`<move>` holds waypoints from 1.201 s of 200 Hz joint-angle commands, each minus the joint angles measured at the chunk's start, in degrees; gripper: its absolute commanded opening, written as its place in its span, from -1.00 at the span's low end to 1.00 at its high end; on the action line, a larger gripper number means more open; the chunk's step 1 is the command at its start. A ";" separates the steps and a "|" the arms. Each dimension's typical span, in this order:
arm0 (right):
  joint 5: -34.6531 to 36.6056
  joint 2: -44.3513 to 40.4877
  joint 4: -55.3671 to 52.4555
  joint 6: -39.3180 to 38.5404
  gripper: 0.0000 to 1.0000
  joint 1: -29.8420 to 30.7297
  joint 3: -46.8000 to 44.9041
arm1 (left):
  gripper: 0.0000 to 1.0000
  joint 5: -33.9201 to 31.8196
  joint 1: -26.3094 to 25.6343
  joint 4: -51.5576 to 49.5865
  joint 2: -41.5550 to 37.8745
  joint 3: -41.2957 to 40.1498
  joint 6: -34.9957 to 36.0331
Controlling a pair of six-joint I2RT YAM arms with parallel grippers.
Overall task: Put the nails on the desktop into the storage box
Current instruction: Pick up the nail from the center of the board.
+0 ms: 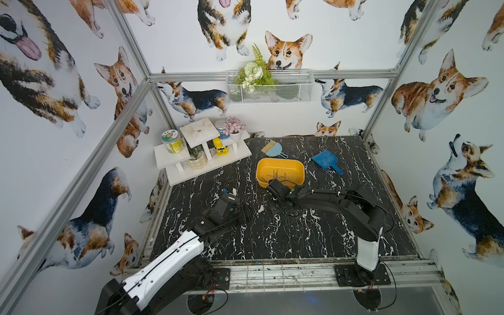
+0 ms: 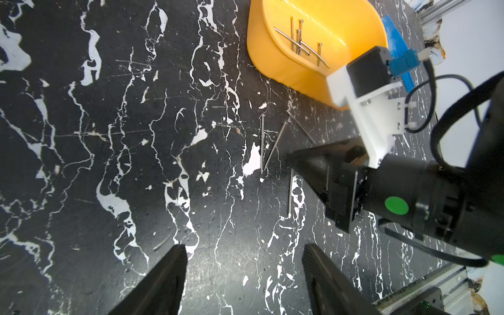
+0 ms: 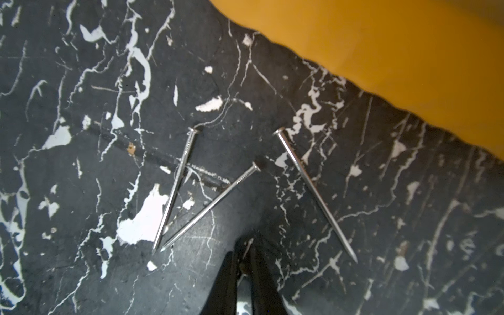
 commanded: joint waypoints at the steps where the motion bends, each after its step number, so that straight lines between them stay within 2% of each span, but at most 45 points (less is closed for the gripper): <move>1: -2.07 0.63 -4.20 0.63 -0.78 0.40 -0.79 | 0.46 -0.48 0.03 -0.14 -0.41 -0.37 -0.16; 51: -2.18 0.06 -4.25 0.55 -1.00 0.66 -0.44 | 0.46 -0.58 0.03 -0.38 -0.62 -0.34 -0.19; 183: 0.63 -5.06 -8.84 -2.71 -1.00 0.40 4.07 | 0.47 -0.57 0.03 0.26 1.57 1.14 0.69; 240: 0.07 -7.84 -12.11 -6.07 -1.00 -4.88 9.15 | 0.47 -0.41 0.03 0.83 4.28 3.61 1.69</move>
